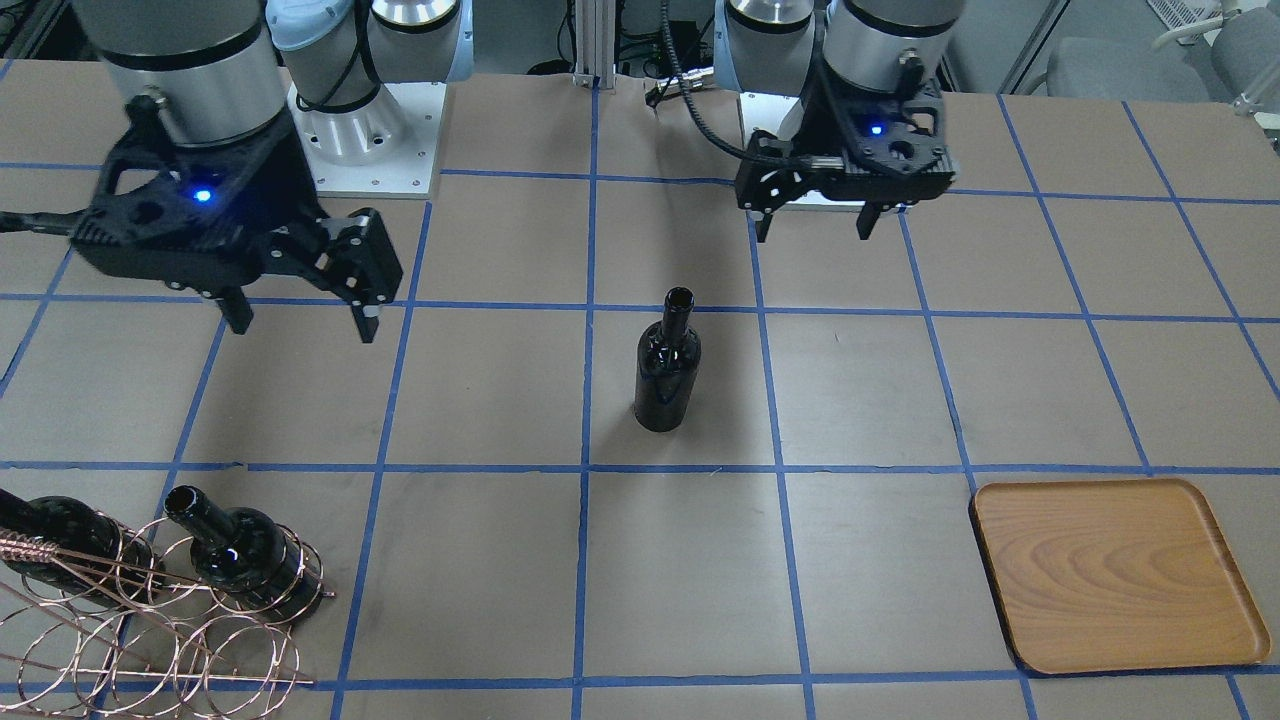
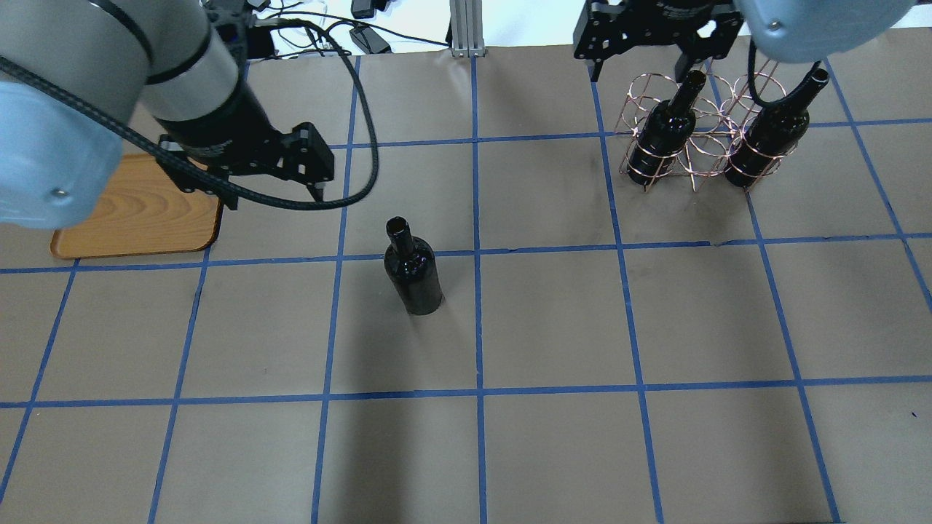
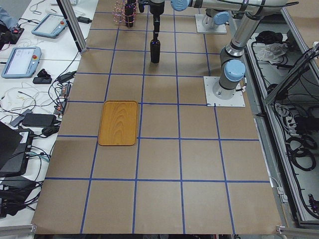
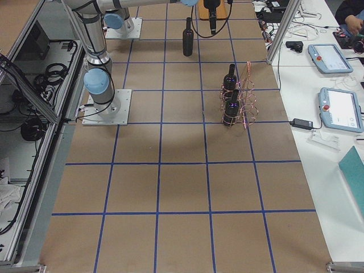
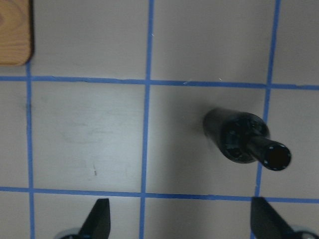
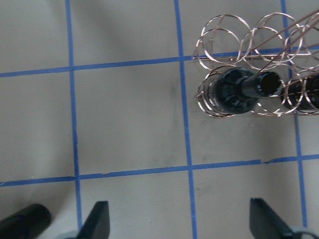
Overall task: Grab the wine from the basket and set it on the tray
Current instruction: 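Withdraw the right gripper toward the rack while the left gripper reaches toward the bottle, then lower the left gripper and close it on the bottle neck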
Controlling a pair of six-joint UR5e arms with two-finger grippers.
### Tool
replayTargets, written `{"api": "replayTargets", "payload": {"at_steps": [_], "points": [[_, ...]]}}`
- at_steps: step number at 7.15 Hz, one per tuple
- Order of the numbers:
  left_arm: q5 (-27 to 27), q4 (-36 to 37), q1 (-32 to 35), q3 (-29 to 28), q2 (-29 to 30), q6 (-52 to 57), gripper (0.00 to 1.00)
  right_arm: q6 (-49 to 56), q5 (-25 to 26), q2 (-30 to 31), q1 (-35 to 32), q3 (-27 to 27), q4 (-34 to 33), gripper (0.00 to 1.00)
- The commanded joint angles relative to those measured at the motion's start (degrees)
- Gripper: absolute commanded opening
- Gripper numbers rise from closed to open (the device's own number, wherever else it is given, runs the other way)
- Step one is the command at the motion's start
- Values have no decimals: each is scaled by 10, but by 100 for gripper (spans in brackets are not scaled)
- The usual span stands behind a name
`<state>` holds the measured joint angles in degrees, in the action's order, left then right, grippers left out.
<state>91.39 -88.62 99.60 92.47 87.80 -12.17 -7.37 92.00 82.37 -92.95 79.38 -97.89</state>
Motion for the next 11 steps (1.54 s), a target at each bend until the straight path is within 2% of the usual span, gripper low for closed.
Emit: {"api": "replayTargets", "payload": {"at_steps": [1, 4, 5, 6, 8, 9, 10, 11], "points": [[0, 49, 93, 3, 34, -73, 100, 28, 27, 19, 27, 4, 19, 100], [1, 144, 94, 38, 79, -94, 100, 63, 20, 21, 24, 14, 66, 100], [2, 165, 93, 58, 91, -92, 100, 63, -34, 23, 20, 14, 67, 100], [3, 195, 85, 67, 96, -90, 100, 65, -47, 23, 20, 16, 67, 100], [1, 195, 69, 68, 96, -92, 100, 65, -47, 24, 20, 28, 67, 100], [-1, 197, 69, 70, 98, -95, 88, 64, -46, 24, 20, 30, 64, 100], [-2, 194, 69, 72, 98, -103, 87, 64, -46, 24, 20, 31, 62, 100], [-17, 188, 69, 73, 98, -102, 81, 65, -45, 23, 20, 31, 62, 100]]}}
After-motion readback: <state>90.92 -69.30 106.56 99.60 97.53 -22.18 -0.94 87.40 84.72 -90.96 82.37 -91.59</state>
